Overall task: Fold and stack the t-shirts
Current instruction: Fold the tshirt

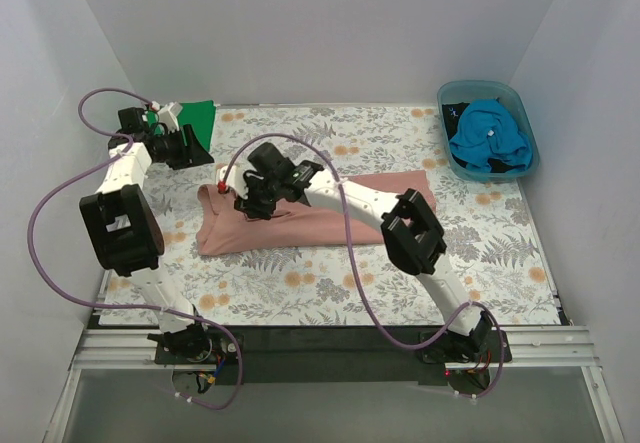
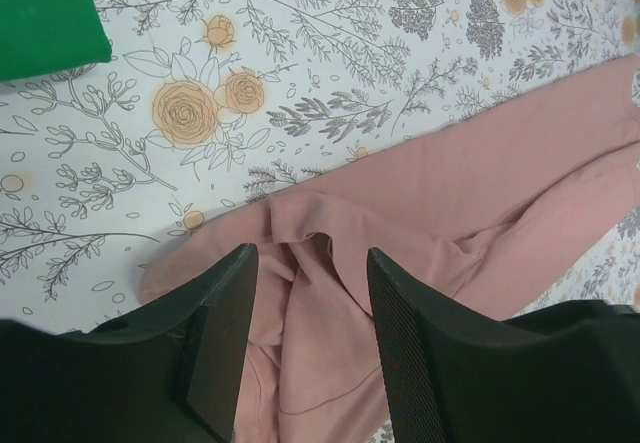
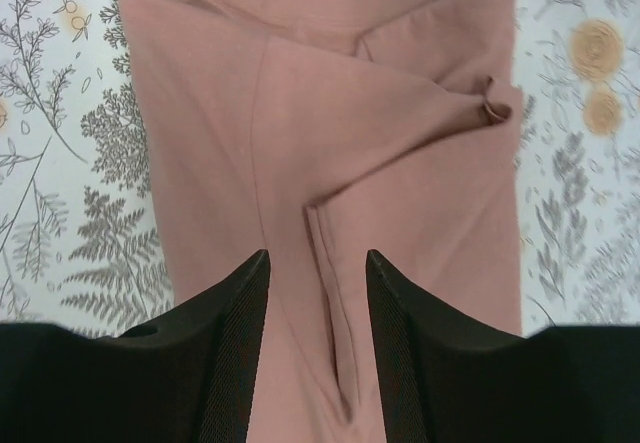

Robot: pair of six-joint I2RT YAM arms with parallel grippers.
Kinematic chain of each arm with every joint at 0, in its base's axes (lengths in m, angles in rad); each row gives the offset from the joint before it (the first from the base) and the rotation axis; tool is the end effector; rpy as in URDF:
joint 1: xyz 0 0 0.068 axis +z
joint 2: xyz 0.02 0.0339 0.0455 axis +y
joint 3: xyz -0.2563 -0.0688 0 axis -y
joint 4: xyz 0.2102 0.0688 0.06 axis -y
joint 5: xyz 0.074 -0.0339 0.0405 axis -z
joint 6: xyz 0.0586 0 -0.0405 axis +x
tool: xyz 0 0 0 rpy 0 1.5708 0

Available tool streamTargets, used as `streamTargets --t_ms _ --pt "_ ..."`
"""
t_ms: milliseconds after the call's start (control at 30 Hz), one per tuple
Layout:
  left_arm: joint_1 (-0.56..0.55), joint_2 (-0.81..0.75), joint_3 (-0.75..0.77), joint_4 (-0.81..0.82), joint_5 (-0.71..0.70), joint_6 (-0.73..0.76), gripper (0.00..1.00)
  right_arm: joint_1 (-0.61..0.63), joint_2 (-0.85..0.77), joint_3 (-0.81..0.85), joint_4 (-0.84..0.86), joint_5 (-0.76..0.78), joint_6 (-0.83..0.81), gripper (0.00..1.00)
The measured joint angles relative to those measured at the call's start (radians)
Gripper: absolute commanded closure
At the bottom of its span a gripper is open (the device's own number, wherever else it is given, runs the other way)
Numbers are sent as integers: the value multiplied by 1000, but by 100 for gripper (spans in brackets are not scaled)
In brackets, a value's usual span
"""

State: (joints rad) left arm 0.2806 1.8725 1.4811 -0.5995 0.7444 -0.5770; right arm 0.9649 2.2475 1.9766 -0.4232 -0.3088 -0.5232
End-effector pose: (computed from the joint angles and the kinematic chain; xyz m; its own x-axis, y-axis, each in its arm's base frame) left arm 0.3737 0.0664 0.2355 -0.7572 -0.6358 -0.1500 -0.3102 0.5521 -0.7739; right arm 0.2695 0.4202 0.2318 0.1422 -0.6306 -0.7629 -0.9756 0.0409 -0.2156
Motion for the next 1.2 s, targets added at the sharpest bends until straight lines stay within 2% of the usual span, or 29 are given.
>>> streamTargets --t_ms 200,367,500,600,900,1133,1200 --pt "1 2 0 -22 5 -1 53 40 145 89 17 69 -39 50" --pt "-1 2 -1 -26 8 8 52 39 190 107 29 113 -59 51" --pt "-1 2 -3 -27 11 16 52 37 196 109 35 131 -66 62" --pt "-1 2 -4 -27 12 21 52 37 196 111 41 143 -68 62" --pt "-1 2 -18 -28 13 31 53 32 196 108 91 198 -70 80" --pt "-1 5 -18 -28 12 42 53 -29 195 103 142 238 -37 80" --pt "-1 10 -16 -28 13 46 53 -63 195 103 151 248 -21 77"
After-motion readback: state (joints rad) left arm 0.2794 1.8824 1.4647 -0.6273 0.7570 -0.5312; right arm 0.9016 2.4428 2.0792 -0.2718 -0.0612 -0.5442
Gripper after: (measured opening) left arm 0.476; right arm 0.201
